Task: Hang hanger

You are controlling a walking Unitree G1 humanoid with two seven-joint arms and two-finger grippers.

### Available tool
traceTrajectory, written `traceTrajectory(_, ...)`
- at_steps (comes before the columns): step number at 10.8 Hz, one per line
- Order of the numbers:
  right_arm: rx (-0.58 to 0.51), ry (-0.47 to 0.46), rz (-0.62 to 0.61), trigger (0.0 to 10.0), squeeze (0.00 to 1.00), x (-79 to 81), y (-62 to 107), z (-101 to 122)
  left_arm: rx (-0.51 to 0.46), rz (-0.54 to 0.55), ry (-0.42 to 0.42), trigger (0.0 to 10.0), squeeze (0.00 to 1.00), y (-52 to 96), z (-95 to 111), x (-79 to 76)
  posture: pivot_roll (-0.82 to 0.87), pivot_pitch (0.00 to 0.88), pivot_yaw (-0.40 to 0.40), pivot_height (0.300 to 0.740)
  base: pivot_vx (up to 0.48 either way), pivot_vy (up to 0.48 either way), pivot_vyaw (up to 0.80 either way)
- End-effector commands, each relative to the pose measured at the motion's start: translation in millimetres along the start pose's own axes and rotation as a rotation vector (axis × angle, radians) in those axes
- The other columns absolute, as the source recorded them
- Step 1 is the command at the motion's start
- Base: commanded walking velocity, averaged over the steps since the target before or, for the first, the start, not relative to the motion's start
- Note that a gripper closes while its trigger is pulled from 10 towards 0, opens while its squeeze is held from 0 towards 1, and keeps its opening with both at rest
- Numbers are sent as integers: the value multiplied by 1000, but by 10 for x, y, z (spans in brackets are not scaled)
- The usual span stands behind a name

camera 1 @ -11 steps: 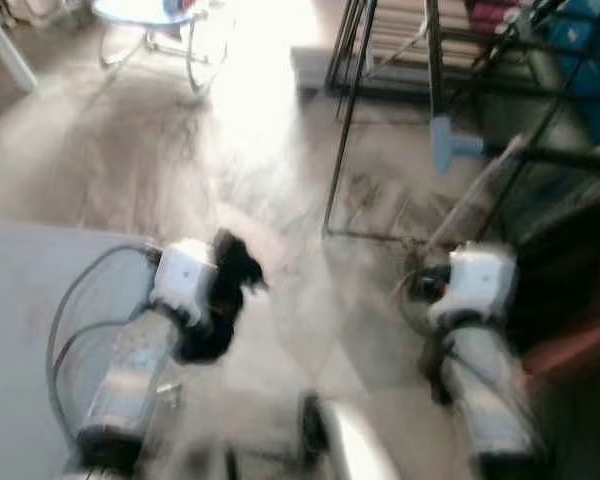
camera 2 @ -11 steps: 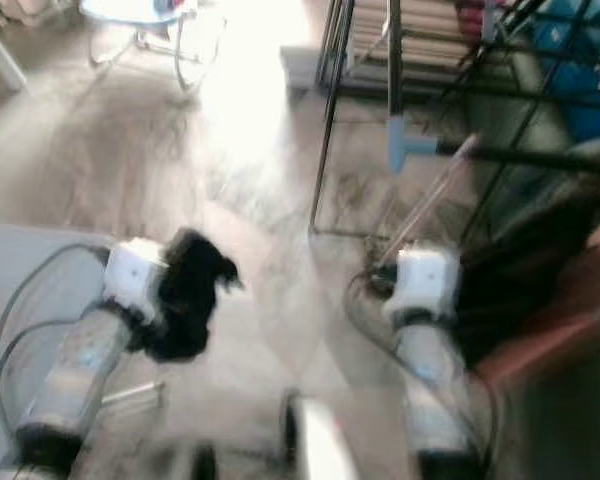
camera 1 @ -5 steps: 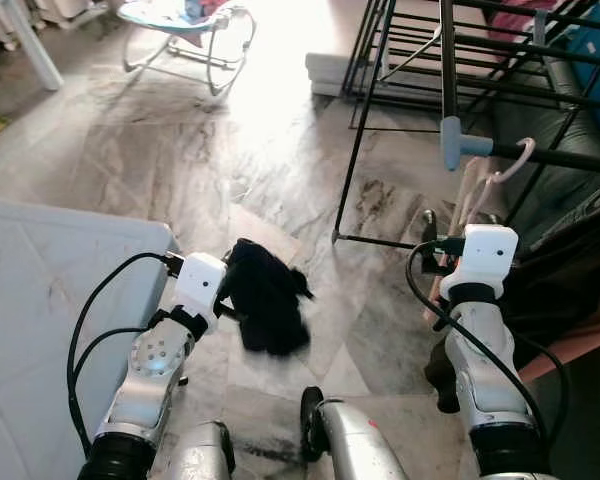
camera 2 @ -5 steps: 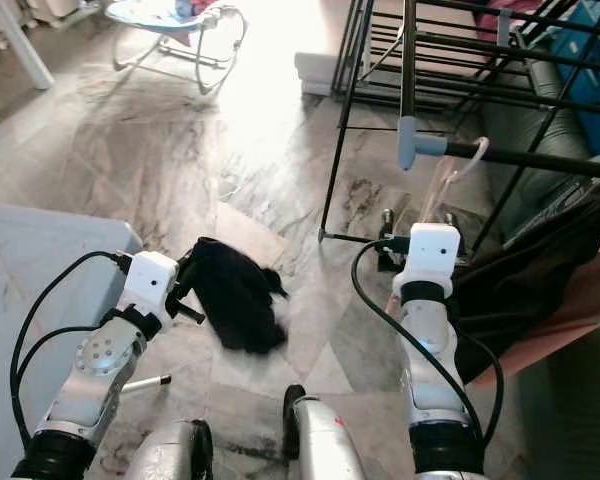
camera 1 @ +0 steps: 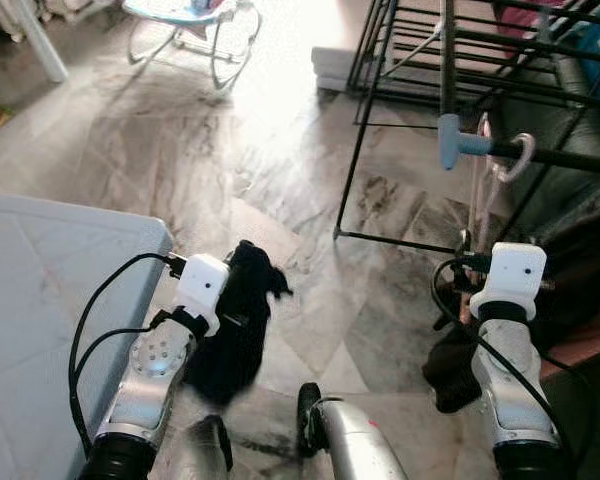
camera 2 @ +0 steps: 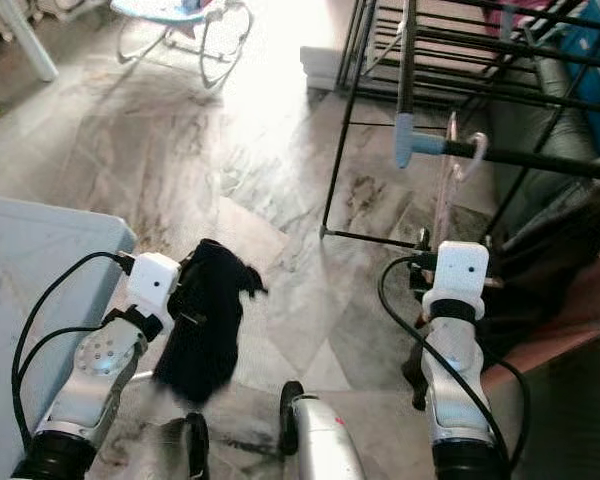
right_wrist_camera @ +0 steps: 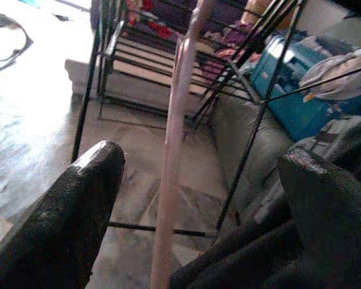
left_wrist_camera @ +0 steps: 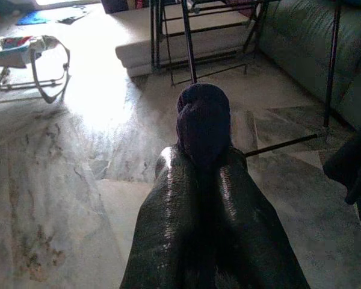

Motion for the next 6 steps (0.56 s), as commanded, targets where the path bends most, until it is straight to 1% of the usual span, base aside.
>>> traceTrajectory(1,43,1,8,10000,0,16,5,-95,-2,-12,-16,10000,0,-10,19,-32,-36,229,-64,740,0,0,0)
traceTrajectory(2,88,-5,74,10000,0,142,-41,-188,1,-12,-20,10000,0,-16,16,-35,-34,228,-65,740,0,0,0)
traceTrajectory(3,131,-40,73,2549,0,133,-119,-265,11,-14,-27,10000,0,-17,-4,-45,-27,226,-65,740,0,0,0)
traceTrajectory(4,133,-37,72,0,0,72,-243,-240,20,-25,-29,10000,0,-1,-31,-77,-22,225,-67,740,0,0,0)
traceTrajectory(5,135,-25,76,0,0,12,-322,-211,28,-30,-33,10000,0,13,-53,-96,-21,223,-69,740,0,0,0)
traceTrajectory(6,150,-36,93,0,0,-40,-370,-216,53,-31,-48,10000,0,24,-105,-111,-17,224,-73,740,0,0,0)
Point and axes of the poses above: a point about 5 cm out from each wrist's last joint towards the gripper, its own y axis pointing back from the gripper into the wrist, its own z axis along the axis of the wrist's last joint, x = y × z, the point moved 6 cm from there along -y, pointing out of the wrist towards the gripper, and after that the axes turned 13 degrees about y, right-handed, at the moved point
